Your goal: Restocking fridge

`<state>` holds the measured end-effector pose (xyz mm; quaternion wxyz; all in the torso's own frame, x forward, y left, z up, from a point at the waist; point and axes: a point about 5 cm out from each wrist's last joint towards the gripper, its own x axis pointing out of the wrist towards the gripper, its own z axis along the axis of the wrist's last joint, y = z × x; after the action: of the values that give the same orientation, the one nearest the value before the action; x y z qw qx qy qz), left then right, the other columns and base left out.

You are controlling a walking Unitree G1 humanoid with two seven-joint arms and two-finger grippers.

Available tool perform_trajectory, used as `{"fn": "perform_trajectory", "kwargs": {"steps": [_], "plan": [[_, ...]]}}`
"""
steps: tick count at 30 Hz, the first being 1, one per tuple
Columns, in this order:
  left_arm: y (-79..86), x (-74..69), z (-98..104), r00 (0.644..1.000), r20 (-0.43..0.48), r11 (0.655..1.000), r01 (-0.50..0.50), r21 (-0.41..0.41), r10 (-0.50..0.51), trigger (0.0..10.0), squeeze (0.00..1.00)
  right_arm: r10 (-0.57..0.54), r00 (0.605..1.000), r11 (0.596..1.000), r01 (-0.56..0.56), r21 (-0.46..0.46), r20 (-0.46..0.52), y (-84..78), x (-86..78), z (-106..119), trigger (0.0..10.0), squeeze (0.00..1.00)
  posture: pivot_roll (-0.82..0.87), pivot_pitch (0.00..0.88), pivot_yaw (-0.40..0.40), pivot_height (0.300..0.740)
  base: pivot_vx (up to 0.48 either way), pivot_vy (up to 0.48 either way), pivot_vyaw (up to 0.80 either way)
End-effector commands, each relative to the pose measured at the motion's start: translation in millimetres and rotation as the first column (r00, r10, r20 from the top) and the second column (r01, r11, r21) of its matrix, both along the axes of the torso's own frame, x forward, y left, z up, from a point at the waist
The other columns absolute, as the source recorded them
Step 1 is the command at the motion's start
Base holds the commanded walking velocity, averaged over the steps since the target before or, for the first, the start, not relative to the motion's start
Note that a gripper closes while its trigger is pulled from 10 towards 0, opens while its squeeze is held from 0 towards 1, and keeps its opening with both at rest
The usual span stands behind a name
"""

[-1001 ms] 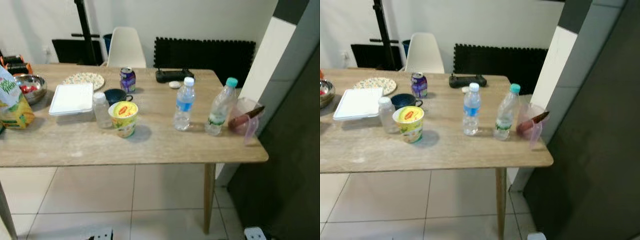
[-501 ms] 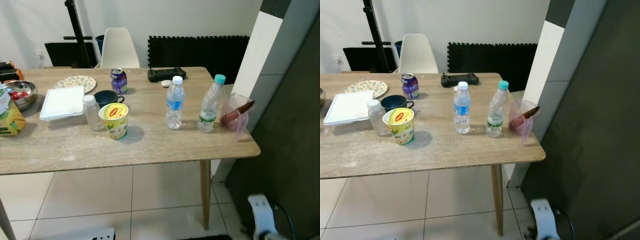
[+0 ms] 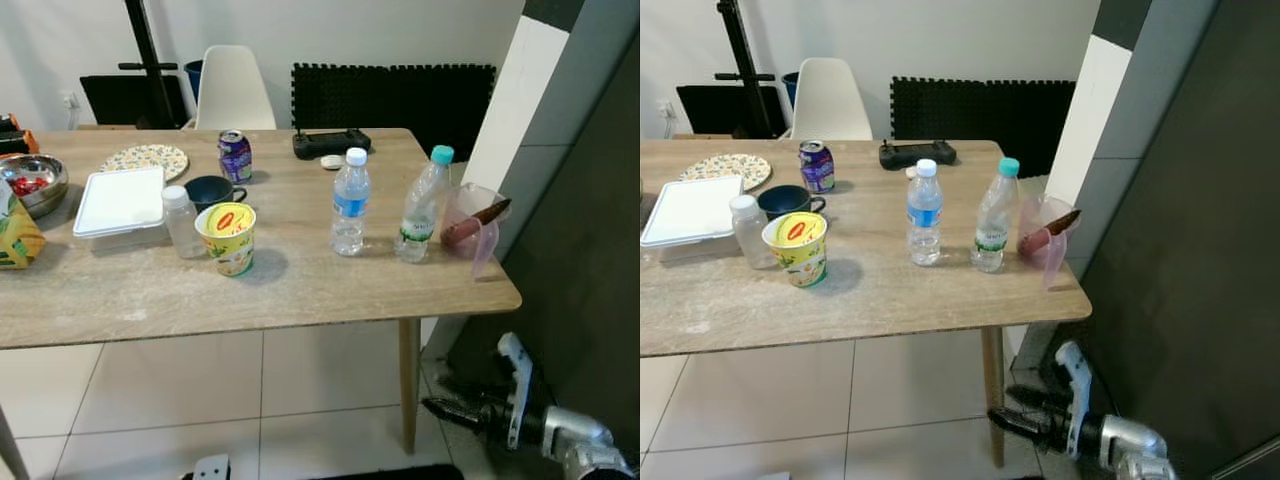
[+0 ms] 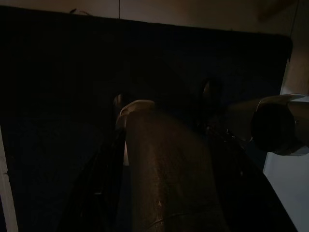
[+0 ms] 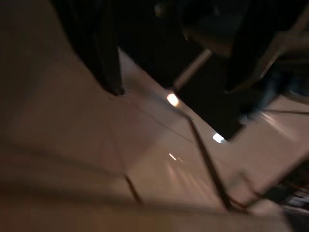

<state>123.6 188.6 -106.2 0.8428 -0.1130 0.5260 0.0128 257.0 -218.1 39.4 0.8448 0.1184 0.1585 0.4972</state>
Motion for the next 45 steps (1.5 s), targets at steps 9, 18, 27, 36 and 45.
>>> {"fn": "perform_trajectory", "kwargs": {"steps": [9, 18, 27, 36, 45], "plan": [[-3.4, -13.5, -4.6, 0.999, -0.046, 1.0, -0.02, -0.011, 0.019, 10.0, 0.0, -0.018, 0.967, 0.958, -0.057, 0.283, 0.254, 5.2, 22.8, 63.0, 10.0, 1.0, -0.03, 0.0, -0.069, 0.74, 0.0, 0.0, 0.0], [-2.7, -14.7, -4.8, 0.999, -0.049, 1.0, -0.019, -0.01, 0.019, 10.0, 0.0, -0.431, 0.816, 0.865, 0.252, 0.434, 0.385, -22.7, 58.0, 117.8, 10.0, 1.0, -0.03, 0.0, -0.071, 0.74, 0.0, 0.0, 0.0], [-4.2, -14.6, -4.9, 0.999, -0.046, 1.0, -0.025, -0.016, 0.024, 10.0, 0.0, -0.754, 0.583, 0.653, 0.61, 0.449, 0.303, -64.7, 76.4, 131.3, 10.0, 0.0, -0.02, 0.0, -0.082, 0.74, 0.0, 0.0, 0.0], [-6.1, -13.3, -4.7, 0.999, -0.042, 1.0, -0.02, -0.022, 0.019, 10.0, 0.0, -0.771, 0.529, 0.625, 0.736, 0.261, 0.354, -62.2, 82.8, 118.3, 10.0, 0.0, -0.03, 0.0, -0.084, 0.74, 0.0, 0.0, 0.0], [-7.5, -12.1, -4.5, 0.999, -0.037, 0.999, -0.022, -0.028, 0.021, 10.0, 0.0, -0.741, 0.558, 0.639, 0.757, 0.136, 0.375, -22.8, 102.4, 104.8, 10.0, 0.0, -0.02, 0.0, -0.086, 0.74, 0.0, 0.0, 0.0]]}}
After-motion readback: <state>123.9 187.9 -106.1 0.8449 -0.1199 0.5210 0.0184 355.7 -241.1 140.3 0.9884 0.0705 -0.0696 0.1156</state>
